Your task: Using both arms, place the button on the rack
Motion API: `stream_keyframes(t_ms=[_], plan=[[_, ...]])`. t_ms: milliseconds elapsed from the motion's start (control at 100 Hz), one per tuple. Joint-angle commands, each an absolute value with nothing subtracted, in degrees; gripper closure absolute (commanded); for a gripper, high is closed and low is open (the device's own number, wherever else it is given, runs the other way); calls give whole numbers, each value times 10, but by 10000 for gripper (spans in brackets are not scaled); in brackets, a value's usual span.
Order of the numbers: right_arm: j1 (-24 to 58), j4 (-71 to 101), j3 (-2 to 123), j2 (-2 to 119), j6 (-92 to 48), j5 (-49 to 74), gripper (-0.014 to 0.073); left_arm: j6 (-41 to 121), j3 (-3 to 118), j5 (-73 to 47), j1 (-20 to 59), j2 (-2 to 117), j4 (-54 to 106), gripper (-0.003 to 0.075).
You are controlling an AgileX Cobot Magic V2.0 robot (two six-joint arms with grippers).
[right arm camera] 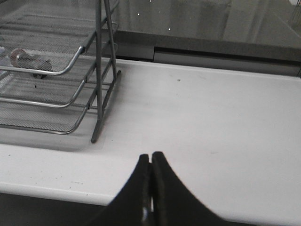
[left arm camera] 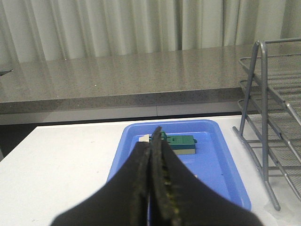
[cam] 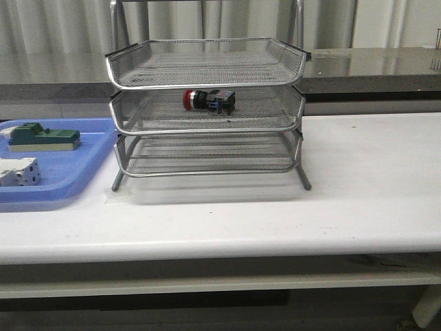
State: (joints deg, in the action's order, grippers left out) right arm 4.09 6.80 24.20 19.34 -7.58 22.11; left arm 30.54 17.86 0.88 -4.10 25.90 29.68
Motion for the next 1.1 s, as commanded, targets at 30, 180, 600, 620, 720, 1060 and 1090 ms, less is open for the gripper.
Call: stream_keyframes(t_ms=[30, 180, 600, 620, 720, 1060, 1090], plan=[[36, 62, 252, 169, -82, 184, 660, 300, 195, 47, -41, 261, 300, 741], [36, 62, 252, 164, -82, 189, 660, 300, 195, 47, -41, 261, 300, 741], [36, 48, 252, 164, -83, 189, 660, 300, 195, 47, -41, 261, 300, 741], [36, 46, 252, 164, -83, 189, 660, 300, 195, 47, -41, 261, 300, 741], [38, 28, 244, 163, -83, 179, 660, 300, 195, 47, -41, 261, 300, 741], [38, 7, 104, 49, -80, 83, 660, 300, 195, 47, -41, 261, 300, 741], [38, 7, 91, 39, -80, 80, 660, 300, 195, 47, -41, 261, 300, 741]])
